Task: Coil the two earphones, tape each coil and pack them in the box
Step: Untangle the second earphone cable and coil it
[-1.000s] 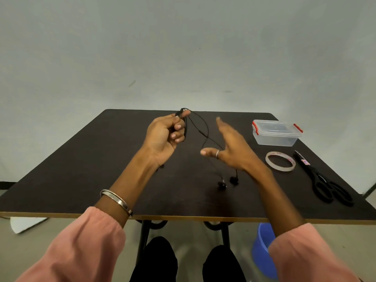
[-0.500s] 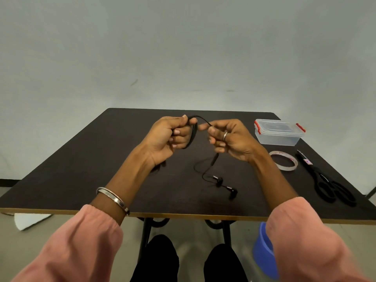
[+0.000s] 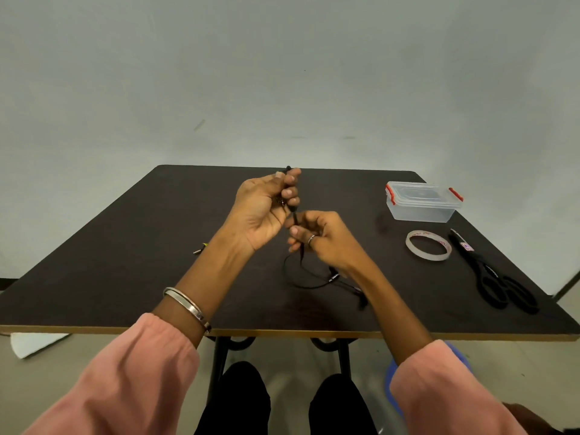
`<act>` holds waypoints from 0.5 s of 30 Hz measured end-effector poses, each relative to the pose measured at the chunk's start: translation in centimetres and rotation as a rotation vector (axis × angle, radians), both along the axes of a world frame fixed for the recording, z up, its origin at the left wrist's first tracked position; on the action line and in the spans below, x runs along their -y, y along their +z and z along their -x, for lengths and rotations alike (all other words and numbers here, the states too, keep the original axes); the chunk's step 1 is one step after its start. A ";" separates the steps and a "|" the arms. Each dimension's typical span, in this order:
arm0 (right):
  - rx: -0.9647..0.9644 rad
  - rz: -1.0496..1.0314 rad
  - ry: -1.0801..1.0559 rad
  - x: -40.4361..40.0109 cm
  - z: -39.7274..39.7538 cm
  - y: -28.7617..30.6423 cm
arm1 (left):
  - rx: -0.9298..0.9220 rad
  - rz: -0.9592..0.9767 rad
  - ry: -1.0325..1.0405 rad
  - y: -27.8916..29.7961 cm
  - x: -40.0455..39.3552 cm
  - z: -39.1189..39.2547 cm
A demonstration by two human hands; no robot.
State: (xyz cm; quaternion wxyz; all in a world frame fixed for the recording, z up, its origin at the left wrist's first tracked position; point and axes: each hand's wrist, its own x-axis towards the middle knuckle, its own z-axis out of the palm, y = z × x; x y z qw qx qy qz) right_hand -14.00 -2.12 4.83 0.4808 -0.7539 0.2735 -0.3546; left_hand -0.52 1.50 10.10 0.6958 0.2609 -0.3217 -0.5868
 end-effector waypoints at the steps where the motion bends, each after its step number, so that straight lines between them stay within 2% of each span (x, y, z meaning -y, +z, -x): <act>1: 0.036 -0.089 0.011 -0.5 -0.2 0.0 | 0.016 0.013 0.053 0.0 0.1 0.0; 5: 0.148 -0.394 0.062 -2.0 -0.9 0.3 | 0.123 0.049 0.215 0.1 0.4 -0.1; 9: 0.153 -0.514 0.121 -2.9 -0.9 1.1 | 0.430 0.084 0.363 -1.0 0.7 0.1; 12: 0.073 -0.516 0.104 -3.4 -0.4 1.9 | 0.750 0.080 0.413 -2.2 0.9 -0.3; 15: -0.066 -0.362 0.003 -3.0 1.0 3.1 | 1.038 0.060 0.399 -3.1 0.9 -1.1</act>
